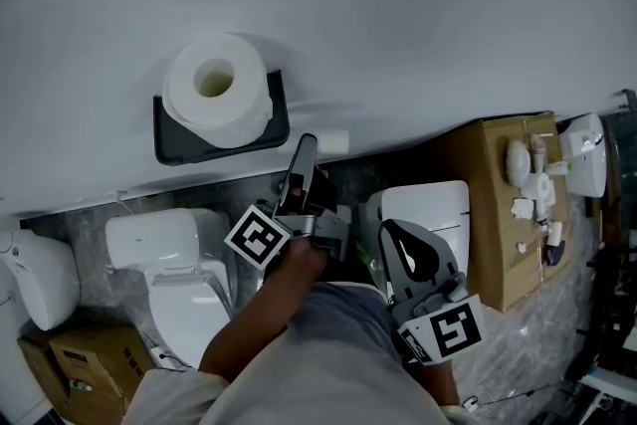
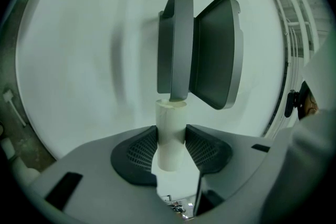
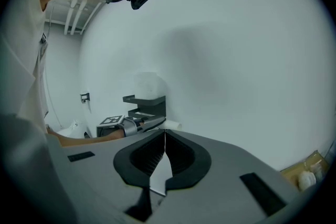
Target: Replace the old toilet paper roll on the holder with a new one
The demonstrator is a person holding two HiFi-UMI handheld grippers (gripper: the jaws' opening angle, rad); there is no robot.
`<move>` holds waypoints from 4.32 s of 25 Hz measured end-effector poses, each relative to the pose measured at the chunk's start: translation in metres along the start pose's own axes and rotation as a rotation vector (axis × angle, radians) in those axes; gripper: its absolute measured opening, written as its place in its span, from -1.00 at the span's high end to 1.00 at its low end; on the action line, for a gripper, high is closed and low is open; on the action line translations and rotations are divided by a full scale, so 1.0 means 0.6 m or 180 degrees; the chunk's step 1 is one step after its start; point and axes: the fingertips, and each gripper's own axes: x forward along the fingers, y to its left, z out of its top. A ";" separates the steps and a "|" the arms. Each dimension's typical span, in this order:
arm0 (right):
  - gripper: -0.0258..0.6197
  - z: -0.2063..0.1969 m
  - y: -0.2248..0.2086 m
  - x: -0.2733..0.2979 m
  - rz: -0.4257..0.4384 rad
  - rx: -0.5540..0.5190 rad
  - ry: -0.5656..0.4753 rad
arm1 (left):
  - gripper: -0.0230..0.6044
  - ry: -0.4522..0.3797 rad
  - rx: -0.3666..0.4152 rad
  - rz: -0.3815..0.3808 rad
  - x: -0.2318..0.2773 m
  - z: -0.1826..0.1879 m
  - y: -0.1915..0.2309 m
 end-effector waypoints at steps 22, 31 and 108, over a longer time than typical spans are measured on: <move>0.87 0.005 0.045 0.000 0.0156 0.0023 -0.0126 | 0.40 0.0507 0.1449 0.0574 -0.099 0.005 -0.007; 0.87 0.012 0.104 0.010 0.0339 -0.0024 -0.0201 | 0.40 0.0463 0.2105 0.0679 -0.160 0.067 -0.036; -0.21 0.220 0.142 0.234 -0.0160 -0.0233 -0.0839 | 0.45 0.0886 0.4417 0.0602 -0.238 0.162 -0.187</move>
